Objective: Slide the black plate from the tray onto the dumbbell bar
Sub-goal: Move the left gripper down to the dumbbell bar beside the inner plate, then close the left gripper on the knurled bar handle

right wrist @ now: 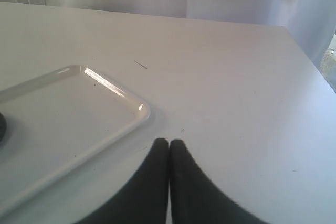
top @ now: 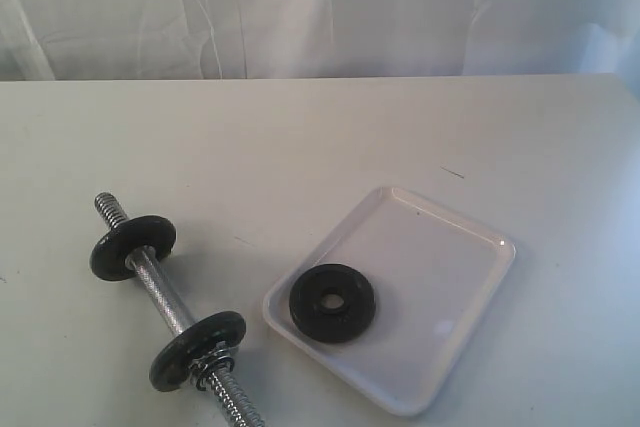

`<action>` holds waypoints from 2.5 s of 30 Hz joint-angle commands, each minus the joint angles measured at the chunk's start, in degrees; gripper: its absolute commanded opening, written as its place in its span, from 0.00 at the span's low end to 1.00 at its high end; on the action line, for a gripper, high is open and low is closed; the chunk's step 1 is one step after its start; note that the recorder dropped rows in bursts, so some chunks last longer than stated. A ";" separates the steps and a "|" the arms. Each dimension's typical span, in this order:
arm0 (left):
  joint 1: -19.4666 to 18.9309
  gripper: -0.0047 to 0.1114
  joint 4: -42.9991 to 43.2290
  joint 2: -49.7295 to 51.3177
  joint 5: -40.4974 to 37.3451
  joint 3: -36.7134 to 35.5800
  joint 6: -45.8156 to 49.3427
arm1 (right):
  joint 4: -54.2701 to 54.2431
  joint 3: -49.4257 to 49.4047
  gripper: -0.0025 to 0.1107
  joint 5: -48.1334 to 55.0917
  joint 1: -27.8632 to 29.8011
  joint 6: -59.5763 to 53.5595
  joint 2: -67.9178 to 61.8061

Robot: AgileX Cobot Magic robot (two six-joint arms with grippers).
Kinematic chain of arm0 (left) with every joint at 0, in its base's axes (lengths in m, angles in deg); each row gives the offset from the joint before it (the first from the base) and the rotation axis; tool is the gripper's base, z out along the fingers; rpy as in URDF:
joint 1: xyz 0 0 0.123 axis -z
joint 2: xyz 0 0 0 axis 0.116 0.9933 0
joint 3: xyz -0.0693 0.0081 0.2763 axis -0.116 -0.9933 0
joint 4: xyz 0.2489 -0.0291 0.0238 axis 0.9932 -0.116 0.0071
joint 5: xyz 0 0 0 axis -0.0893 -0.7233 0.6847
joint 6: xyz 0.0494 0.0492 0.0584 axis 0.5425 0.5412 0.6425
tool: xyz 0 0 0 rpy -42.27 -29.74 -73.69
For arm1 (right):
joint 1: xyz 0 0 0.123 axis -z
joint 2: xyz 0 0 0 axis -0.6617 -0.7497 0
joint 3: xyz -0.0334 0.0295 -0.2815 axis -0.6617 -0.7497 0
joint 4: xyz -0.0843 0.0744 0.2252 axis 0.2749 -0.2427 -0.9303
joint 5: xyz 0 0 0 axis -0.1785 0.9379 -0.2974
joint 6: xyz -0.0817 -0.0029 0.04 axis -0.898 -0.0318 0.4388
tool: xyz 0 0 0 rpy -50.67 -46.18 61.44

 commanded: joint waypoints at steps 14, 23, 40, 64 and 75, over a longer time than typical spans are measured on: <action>13.01 0.04 -0.37 30.08 -18.89 24.54 -13.68 | -0.08 -0.05 0.02 -0.15 -0.06 -0.23 0.34; 13.01 0.04 -0.37 30.46 -20.97 24.31 -31.62 | -0.08 -0.05 0.02 -0.15 -0.06 -0.23 0.34; 15.18 0.62 -7.06 37.67 -10.68 16.17 -42.13 | -0.08 -0.05 0.02 -0.15 -0.06 -0.23 0.34; 15.18 0.58 -10.06 50.52 1.98 16.17 -42.13 | -0.08 -0.05 0.02 -0.15 -0.06 -0.23 0.34; 15.18 0.56 -10.06 51.16 2.25 16.17 -41.91 | -0.08 -0.05 0.02 -0.15 -0.06 -0.23 0.34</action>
